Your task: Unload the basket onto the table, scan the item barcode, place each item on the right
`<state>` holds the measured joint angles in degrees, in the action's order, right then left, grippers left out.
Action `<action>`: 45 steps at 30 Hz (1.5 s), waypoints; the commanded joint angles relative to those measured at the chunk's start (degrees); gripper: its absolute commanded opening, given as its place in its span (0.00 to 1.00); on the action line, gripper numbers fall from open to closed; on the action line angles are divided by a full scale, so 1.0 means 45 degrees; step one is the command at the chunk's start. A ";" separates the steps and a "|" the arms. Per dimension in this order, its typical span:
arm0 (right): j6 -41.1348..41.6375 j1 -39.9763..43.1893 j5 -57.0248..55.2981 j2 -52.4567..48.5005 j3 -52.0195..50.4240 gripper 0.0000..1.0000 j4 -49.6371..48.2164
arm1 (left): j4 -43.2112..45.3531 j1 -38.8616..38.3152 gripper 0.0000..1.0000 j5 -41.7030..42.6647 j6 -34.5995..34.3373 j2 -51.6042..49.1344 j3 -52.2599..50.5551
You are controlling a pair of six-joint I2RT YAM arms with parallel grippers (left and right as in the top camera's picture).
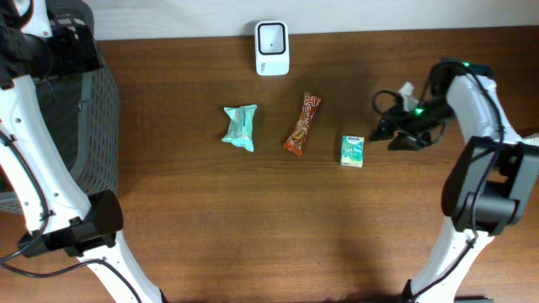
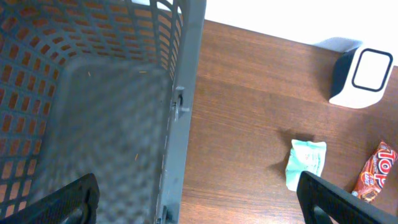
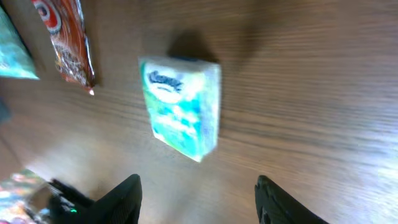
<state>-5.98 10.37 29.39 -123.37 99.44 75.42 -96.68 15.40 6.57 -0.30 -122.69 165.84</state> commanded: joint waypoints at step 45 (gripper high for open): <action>-0.7082 -0.7791 -1.0846 -0.2968 0.4342 0.04 -1.4222 | -0.0005 0.0034 0.99 -0.0092 -0.0083 0.0364 -0.0015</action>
<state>-30.57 -24.43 -20.05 -136.70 118.83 12.14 -96.68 15.40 6.57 -0.30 -122.67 165.84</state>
